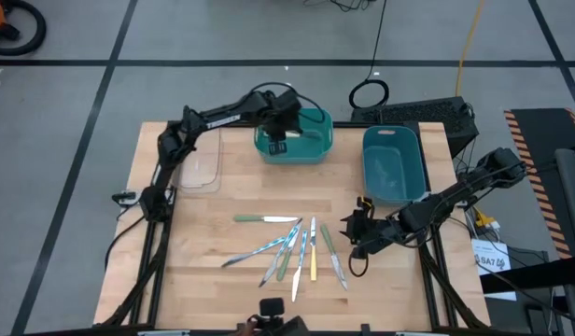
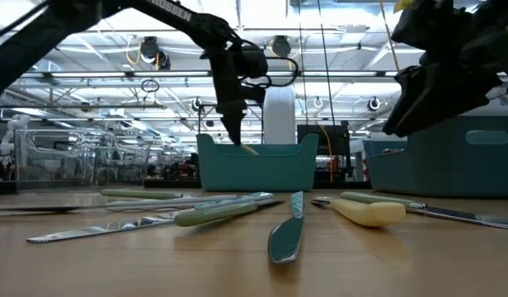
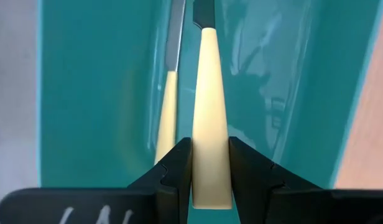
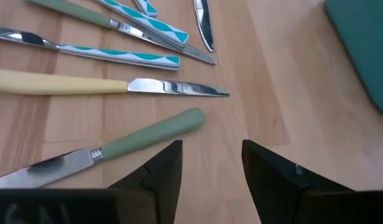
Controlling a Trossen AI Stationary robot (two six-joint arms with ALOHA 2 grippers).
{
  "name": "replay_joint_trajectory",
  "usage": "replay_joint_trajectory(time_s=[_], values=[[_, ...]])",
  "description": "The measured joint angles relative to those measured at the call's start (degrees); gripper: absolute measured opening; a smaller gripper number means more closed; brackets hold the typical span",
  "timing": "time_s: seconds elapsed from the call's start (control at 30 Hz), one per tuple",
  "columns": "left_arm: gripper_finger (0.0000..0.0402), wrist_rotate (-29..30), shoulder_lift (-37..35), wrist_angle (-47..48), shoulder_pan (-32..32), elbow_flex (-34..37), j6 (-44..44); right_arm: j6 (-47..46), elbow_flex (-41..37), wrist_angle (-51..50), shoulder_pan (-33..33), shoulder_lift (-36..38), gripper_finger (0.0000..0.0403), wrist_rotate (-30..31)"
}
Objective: Sort silverware by color (type)
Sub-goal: Put the left yellow knife into the green bin
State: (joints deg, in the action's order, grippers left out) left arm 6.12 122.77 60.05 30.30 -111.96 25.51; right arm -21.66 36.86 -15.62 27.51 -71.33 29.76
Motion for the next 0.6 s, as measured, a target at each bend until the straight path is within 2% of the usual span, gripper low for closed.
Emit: replay_joint_trajectory(time_s=[0.33,0.43,0.6], values=[[0.0091,0.7,2.5,1.7,0.0,-1.9,-0.1,-1.7,0.0,-0.1,0.0,0.0,0.016,-0.2],[0.0115,2.7,2.5,2.4,0.0,-1.9,-0.8,-1.7,0.0,-0.1,0.0,0.0,0.016,-0.3],[0.0179,4.2,2.5,3.7,0.0,-1.9,-2.7,-1.6,0.0,-0.1,0.0,0.0,0.016,-0.3]])
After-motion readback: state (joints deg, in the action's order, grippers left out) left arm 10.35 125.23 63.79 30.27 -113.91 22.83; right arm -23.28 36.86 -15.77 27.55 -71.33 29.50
